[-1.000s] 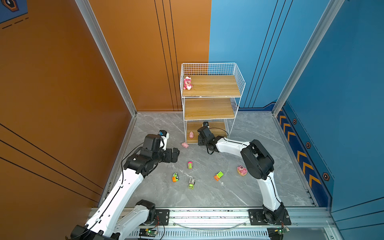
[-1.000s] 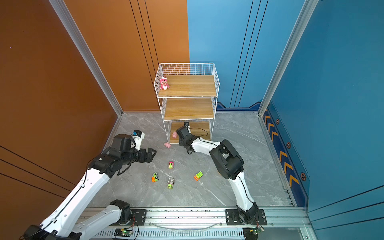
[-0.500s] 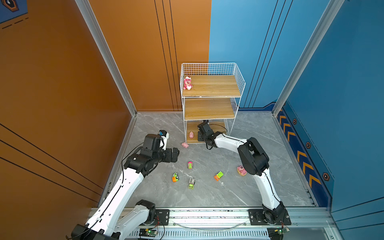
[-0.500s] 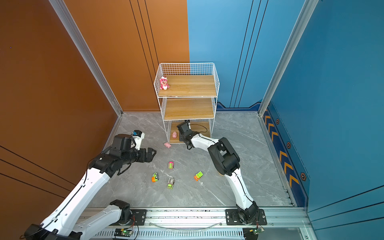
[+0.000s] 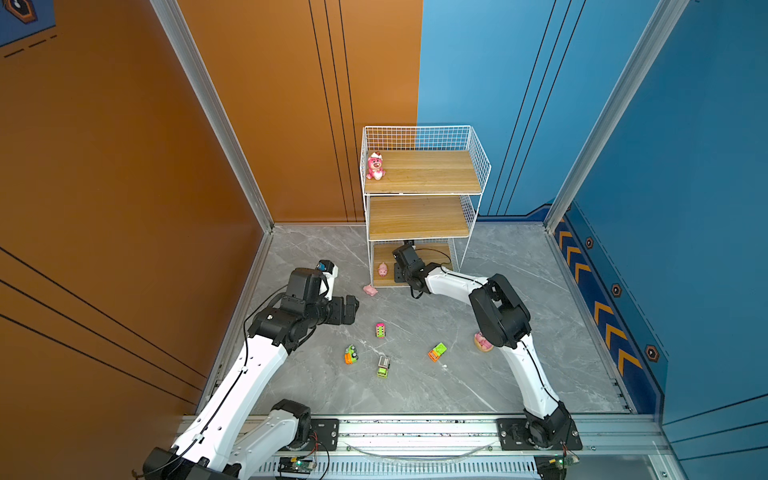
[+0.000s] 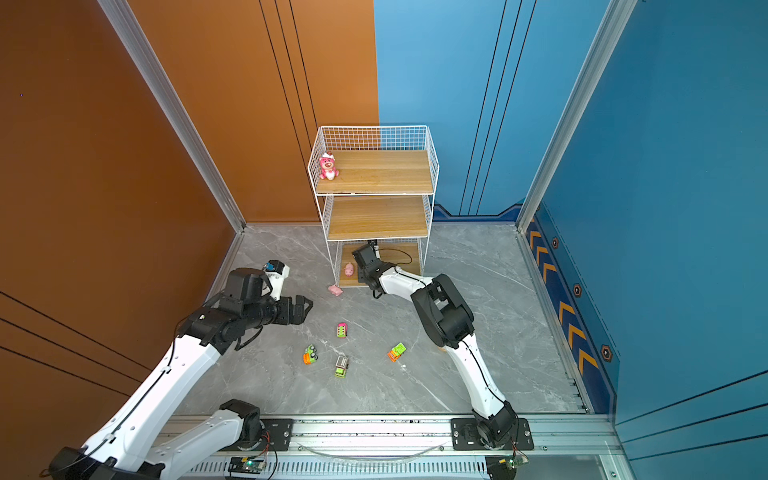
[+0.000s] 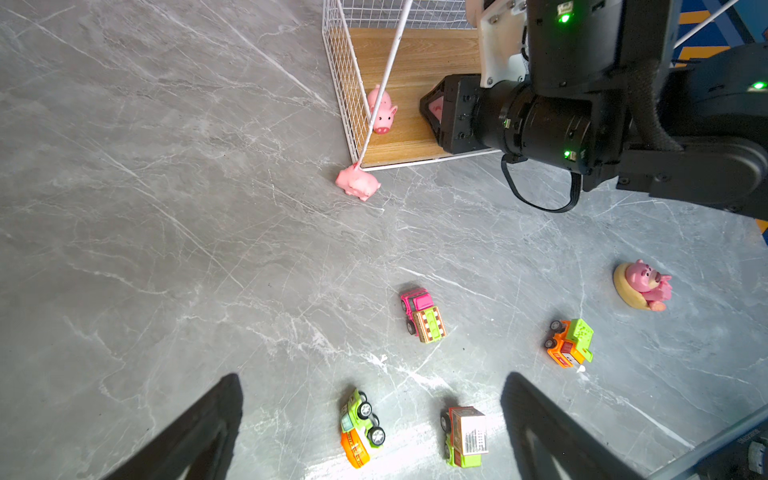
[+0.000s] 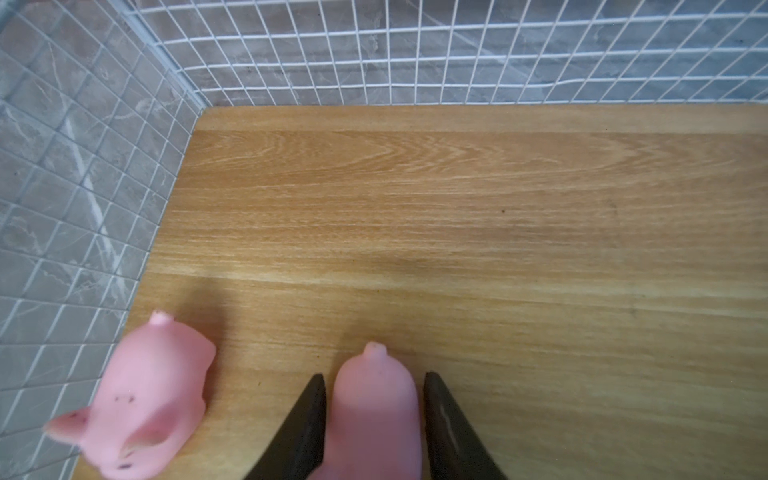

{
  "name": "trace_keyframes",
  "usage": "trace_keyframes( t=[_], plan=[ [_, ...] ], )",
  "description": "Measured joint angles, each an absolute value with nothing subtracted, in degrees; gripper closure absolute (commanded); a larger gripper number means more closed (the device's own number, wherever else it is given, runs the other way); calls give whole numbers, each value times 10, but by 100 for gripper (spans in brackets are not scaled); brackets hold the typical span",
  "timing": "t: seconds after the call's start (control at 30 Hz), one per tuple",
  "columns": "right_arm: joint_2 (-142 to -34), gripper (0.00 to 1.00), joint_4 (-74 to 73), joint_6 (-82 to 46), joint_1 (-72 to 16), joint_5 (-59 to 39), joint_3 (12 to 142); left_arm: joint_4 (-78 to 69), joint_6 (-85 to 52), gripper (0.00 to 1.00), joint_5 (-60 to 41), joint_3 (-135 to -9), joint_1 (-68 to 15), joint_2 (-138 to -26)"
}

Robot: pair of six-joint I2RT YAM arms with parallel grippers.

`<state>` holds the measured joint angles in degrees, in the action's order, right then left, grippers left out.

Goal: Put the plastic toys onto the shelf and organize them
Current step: 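Carry the held pink pig into the shelf's bottom tier with the right gripper, then open the right gripper to release the pig on the bottom tier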

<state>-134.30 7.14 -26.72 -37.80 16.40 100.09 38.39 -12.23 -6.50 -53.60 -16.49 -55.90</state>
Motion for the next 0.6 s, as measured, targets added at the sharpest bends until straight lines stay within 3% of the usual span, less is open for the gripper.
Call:
trace_keyframes(
  t=[0.27,0.6],
  plan=[
    [-1333,41,63,-267,-379,167,982,384,-122,2,-65,-536,-165,-559],
    [-1209,31,10,-268,-398,168,820,384,-122,2,-64,-536,-157,-559]
  ],
)
